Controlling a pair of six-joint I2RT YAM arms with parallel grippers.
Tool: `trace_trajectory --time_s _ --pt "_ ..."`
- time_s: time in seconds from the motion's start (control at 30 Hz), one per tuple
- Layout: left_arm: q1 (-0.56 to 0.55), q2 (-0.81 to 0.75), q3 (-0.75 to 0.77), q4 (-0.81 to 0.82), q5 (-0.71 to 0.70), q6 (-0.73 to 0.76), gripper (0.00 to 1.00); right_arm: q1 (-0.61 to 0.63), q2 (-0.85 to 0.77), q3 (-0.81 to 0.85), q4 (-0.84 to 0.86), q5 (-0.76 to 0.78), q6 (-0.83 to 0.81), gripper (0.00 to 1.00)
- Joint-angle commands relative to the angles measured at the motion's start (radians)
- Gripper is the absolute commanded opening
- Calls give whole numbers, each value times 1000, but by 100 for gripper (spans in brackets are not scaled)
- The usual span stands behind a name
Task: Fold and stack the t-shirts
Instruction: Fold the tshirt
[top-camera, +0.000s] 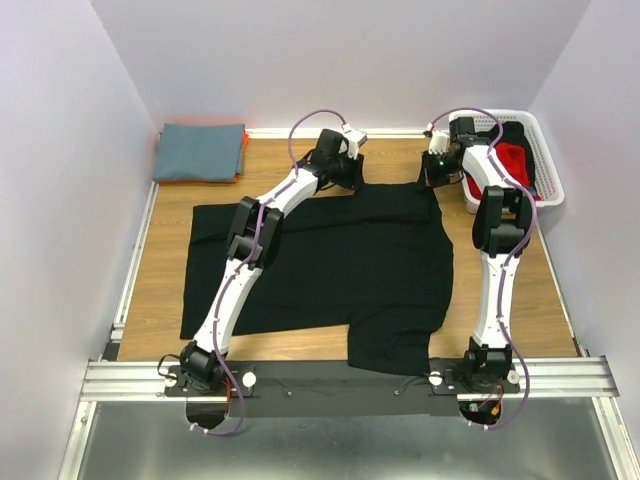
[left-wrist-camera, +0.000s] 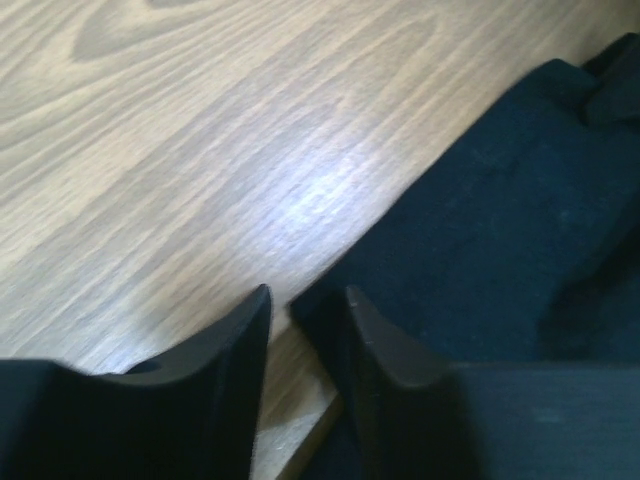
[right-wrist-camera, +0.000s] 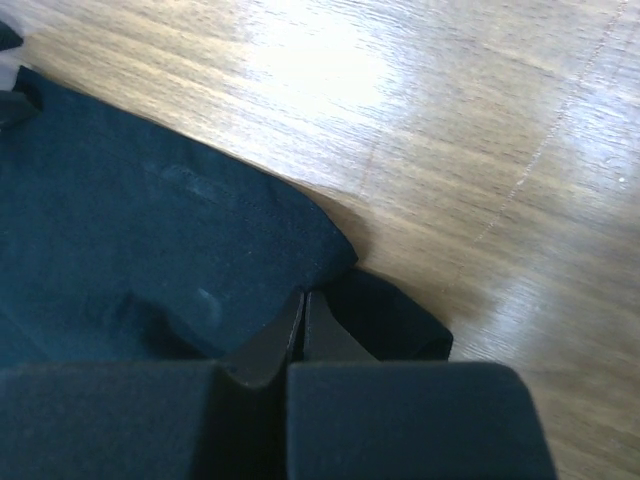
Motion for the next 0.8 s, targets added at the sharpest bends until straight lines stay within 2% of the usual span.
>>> trace_trajectory --time_s 0.0,0.53,0.77 --pt "-4 3 7 -32 -80 -1 48 6 5 22 26 -49 10 1" --pt "-70 52 119 -135 -245 70 39 6 -17 2 32 -71 7 0" --pt "-76 44 104 -156 -305 50 41 6 -17 0 33 -74 9 1"
